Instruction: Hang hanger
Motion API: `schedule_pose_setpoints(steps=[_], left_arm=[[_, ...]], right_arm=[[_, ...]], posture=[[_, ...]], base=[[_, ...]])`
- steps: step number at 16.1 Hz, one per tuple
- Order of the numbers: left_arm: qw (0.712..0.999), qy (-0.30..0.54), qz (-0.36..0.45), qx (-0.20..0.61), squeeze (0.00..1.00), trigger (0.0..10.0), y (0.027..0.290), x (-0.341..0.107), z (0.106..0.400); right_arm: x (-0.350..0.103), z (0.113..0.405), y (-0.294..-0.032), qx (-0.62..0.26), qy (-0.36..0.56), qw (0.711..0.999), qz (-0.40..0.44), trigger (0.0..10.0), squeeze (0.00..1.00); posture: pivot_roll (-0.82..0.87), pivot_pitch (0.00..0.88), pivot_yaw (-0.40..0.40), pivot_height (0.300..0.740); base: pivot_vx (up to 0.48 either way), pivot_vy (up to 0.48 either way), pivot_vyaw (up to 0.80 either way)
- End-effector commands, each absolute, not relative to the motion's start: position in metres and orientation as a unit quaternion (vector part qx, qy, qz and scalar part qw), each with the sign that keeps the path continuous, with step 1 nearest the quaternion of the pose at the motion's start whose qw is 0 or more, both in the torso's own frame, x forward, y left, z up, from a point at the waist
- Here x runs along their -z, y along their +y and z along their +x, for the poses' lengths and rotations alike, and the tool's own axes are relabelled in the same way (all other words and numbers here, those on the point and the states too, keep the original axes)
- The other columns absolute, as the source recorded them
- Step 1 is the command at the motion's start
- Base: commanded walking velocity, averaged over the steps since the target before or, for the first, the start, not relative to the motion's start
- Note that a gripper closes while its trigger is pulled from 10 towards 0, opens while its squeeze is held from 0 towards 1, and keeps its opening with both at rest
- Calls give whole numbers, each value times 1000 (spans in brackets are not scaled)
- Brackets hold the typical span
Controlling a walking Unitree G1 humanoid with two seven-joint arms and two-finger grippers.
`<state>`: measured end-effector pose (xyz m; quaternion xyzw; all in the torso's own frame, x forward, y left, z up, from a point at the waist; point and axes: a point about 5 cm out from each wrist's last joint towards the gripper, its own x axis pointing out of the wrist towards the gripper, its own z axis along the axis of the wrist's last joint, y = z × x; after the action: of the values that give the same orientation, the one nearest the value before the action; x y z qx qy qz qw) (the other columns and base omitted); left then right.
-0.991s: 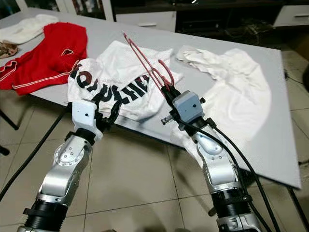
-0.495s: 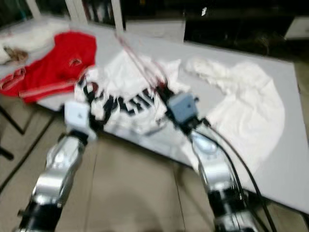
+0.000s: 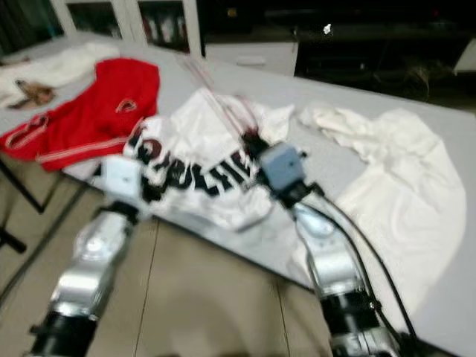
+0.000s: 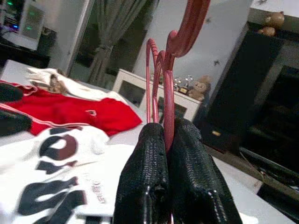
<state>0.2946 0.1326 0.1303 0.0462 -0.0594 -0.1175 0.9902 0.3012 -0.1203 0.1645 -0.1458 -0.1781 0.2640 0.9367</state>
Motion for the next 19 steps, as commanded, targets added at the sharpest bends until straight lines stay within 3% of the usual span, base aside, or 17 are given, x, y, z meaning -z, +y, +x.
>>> schedule_pose_setpoints(steps=[1, 7, 13, 16, 19], left_arm=[[988, -65, 44, 131, 0, 10000, 124, -133, 295], [988, -64, 44, 135, 0, 10000, 123, -133, 295], [980, -68, 63, 176, 0, 10000, 115, -132, 291], [953, -72, 155, 250, 0, 10000, 115, -132, 290], [914, -53, 240, 323, 0, 10000, 137, -140, 292]], right_arm=[[-173, 303, -128, -250, -190, 937, -153, 10000, 0], [-172, 302, -128, -249, -190, 938, -152, 10000, 0], [-172, 303, -128, -248, -190, 938, -152, 10000, 0], [-172, 303, -129, -249, -190, 937, -153, 10000, 0], [-173, 303, -130, -251, -189, 936, -156, 10000, 0]], posture=[[-56, 0, 57, 736], [-56, 0, 58, 736], [-55, 0, 60, 736], [-57, 0, 56, 736], [-57, 0, 53, 736]], base=[[401, 0, 0], [300, 0, 0], [0, 0, 0], [0, 0, 0], [0, 0, 0]])
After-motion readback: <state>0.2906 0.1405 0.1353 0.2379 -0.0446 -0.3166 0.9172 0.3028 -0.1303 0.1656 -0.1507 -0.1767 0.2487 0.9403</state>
